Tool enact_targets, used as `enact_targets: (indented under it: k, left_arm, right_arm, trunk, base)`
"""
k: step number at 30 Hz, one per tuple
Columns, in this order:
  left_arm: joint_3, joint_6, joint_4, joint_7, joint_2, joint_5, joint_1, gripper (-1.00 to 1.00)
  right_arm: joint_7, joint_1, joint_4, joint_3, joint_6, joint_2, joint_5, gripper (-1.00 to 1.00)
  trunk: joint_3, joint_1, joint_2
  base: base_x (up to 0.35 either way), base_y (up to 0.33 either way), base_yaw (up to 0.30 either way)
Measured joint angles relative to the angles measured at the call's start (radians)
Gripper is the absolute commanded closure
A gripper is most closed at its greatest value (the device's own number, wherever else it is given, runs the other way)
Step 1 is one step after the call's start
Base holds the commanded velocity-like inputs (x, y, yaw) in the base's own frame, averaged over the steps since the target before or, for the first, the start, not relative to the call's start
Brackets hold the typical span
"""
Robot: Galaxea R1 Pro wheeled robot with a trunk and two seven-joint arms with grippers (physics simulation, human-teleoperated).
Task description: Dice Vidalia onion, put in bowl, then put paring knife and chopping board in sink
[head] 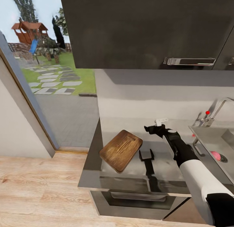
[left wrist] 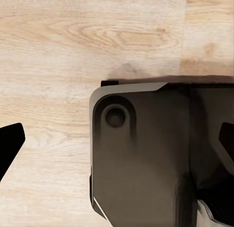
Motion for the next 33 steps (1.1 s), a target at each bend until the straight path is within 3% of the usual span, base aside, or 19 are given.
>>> enact_targets:
  k: [4,9,10,14,33]
  left_arm:
    - [-0.001,0.0,0.0,0.0,0.0,0.0,0.0,-1.0]
    - [-0.001,0.0,0.0,0.0,-0.001,0.0,0.0,-1.0]
    - [-0.001,0.0,0.0,0.0,-0.001,0.0,0.0,-1.0]
    - [-0.001,0.0,0.0,0.0,-0.001,0.001,0.0,-1.0]
    - [0.0,0.0,0.0,0.0,-0.002,0.001,0.0,-1.0]
  right_arm:
    - [0.0,0.0,0.012,0.005,-0.001,0.002,0.003,-1.0]
    - [0.001,0.0,0.016,0.041,-0.001,0.003,0.014,-1.0]
    - [0.001,0.0,0.017,0.101,-0.001,0.005,0.016,-1.0]
    - [0.001,0.0,0.018,0.16,-0.001,0.005,0.018,-1.0]
    - [0.004,0.0,0.027,0.173,-0.004,0.005,0.015,-1.0]
  trunk:
    - [0.0,0.0,0.0]
    - [0.0,0.0,0.0]
    - [0.0,0.0,0.0]
    - [0.0,0.0,0.0]
    - [0.0,0.0,0.0]
  base:
    - [0.004,0.0,0.0]
    - [0.001,0.0,0.0]
    - [0.0,0.0,0.0]
    - [0.0,0.0,0.0]
    - [0.08,0.057,0.0]
